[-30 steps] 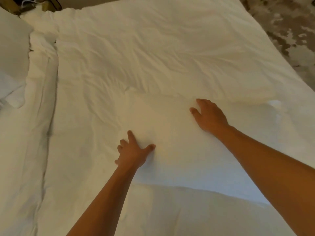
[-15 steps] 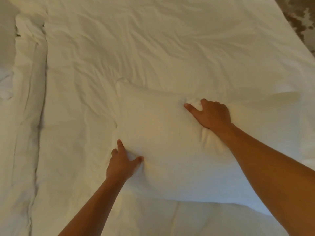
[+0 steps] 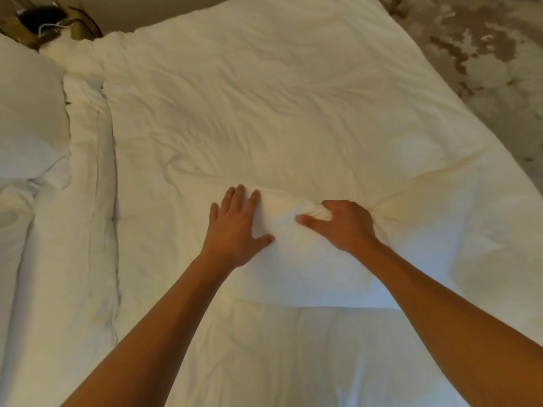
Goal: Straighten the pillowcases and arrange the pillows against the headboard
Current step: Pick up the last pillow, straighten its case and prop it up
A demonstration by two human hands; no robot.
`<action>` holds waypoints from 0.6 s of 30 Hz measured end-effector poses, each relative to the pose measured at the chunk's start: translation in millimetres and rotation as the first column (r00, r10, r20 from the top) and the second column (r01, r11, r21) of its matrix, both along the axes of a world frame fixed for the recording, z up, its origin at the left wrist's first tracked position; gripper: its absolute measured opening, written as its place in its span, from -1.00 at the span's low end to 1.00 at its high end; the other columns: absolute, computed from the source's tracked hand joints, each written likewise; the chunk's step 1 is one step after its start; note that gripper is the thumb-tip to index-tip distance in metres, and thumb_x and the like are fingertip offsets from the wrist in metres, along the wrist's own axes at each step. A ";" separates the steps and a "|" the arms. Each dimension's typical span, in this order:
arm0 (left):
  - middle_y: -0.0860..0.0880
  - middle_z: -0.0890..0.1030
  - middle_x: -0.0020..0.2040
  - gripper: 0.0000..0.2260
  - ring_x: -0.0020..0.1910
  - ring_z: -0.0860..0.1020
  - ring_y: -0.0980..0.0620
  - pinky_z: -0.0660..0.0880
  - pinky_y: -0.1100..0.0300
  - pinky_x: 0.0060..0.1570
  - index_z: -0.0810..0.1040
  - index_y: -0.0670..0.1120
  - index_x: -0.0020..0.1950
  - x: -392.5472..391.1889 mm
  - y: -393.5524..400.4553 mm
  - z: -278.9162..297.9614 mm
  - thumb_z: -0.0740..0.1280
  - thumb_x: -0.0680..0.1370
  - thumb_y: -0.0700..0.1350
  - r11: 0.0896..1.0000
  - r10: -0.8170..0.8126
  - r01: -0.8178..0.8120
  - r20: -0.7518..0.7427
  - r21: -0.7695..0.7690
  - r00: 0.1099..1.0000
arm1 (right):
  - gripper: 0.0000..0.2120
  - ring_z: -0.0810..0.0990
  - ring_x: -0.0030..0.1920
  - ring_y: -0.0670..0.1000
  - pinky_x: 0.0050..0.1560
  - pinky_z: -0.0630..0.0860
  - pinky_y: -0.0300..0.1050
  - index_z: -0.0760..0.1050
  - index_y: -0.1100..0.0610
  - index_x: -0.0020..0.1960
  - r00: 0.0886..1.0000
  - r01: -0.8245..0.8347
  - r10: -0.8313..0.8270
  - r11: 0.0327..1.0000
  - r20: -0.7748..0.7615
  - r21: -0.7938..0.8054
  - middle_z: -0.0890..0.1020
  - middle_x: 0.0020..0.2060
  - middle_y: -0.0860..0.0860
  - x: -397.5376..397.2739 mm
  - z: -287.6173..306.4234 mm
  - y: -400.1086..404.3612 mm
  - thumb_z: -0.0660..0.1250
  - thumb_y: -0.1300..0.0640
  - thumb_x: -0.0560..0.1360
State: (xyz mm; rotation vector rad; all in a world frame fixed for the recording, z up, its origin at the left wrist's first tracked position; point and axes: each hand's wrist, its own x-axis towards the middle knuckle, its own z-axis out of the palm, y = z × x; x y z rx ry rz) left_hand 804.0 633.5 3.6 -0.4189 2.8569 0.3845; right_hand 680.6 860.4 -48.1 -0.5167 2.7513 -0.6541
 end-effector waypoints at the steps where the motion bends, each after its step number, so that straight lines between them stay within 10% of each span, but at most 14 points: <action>1: -0.13 -0.02 0.68 -0.04 0.66 -0.08 -0.13 -0.03 -0.27 0.57 -0.03 0.03 0.67 9.0 1.7 9.4 0.35 0.45 0.38 0.997 -0.062 0.062 0.020 -0.035 0.998 | -0.20 0.57 -0.37 -0.10 -0.31 0.48 -0.12 0.52 -0.01 -0.31 0.999 0.007 -0.005 0.999 0.039 -0.050 0.59 -0.44 -0.17 14.4 10.0 5.1 0.18 -0.77 0.16; 8: -0.02 0.46 0.39 -0.07 0.47 0.36 -0.09 -0.01 -0.29 0.55 0.29 0.05 0.52 113.7 -12.8 82.6 0.35 0.28 0.50 0.987 -0.156 0.156 0.008 -0.033 0.988 | -0.38 0.26 -0.44 -0.11 -0.37 0.26 -0.06 0.26 -0.01 -0.33 0.985 -0.057 0.117 0.914 0.128 -0.401 0.33 -0.49 -0.11 121.1 71.9 -1.4 0.50 -0.47 0.28; 18: -0.02 0.51 0.14 -0.33 0.14 0.45 -0.10 0.33 0.01 0.11 0.48 0.01 0.33 345.4 -99.0 131.9 0.34 0.40 0.42 0.962 0.182 -0.192 -0.066 -0.192 0.981 | -0.46 0.50 -0.38 -0.10 -0.32 0.46 -0.05 0.40 -0.03 -0.24 0.933 -0.314 0.359 0.848 0.027 -0.427 0.55 -0.39 -0.17 295.8 131.3 -146.7 0.48 -0.46 0.29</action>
